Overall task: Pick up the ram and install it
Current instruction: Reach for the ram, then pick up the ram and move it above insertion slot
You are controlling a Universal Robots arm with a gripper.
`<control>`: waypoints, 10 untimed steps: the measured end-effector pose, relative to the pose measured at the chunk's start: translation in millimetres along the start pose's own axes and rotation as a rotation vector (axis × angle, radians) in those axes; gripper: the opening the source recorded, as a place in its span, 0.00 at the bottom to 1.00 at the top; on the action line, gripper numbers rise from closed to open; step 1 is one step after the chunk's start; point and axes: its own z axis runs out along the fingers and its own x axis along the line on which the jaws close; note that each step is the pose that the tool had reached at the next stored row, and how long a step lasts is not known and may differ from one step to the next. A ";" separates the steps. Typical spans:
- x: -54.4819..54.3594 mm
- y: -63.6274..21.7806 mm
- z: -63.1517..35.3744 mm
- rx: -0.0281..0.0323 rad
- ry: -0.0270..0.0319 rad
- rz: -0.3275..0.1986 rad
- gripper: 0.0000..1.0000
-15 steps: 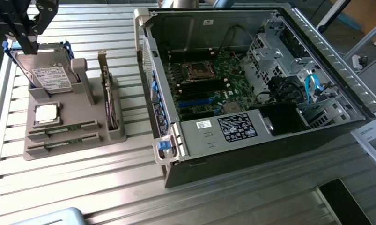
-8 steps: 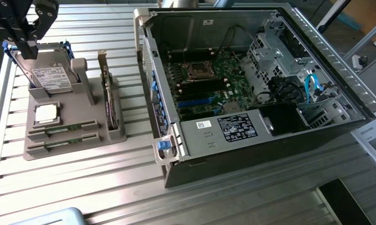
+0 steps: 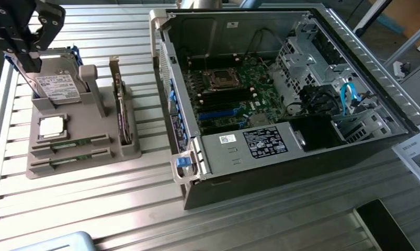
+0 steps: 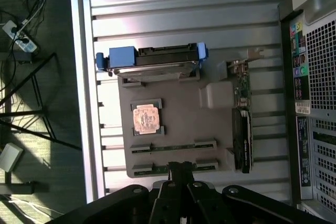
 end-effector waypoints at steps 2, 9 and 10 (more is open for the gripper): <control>-0.3 -3.8 -0.1 -0.0001 0.0000 0.000 0.11; -0.4 -5.4 -0.1 -0.0001 0.0000 0.000 0.11; -0.4 -5.4 -0.1 -0.0001 0.0000 0.000 0.11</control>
